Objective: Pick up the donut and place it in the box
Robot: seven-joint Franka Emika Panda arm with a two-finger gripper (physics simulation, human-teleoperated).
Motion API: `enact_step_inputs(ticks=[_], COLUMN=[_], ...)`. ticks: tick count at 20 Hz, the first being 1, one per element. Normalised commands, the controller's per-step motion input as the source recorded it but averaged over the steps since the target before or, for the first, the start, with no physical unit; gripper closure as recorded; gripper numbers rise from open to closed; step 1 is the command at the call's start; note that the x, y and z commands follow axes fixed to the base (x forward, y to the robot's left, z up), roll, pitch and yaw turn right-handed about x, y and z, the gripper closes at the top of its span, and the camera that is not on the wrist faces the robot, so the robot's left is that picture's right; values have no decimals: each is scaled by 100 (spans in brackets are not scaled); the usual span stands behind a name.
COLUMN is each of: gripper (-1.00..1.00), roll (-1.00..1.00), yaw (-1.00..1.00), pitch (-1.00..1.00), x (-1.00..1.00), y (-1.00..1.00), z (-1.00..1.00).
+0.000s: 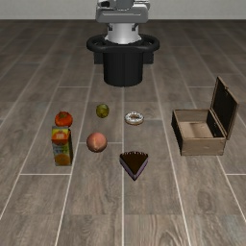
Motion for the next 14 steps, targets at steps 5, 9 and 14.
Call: enact_step_inputs(ticks=[5,9,14], gripper=[-100,-100,-100], roll=[0,0,0], yaw=[0,0,0], pitch=[0,0,0], x=[0,100,100], y=[100,0,0], z=[0,0,0])
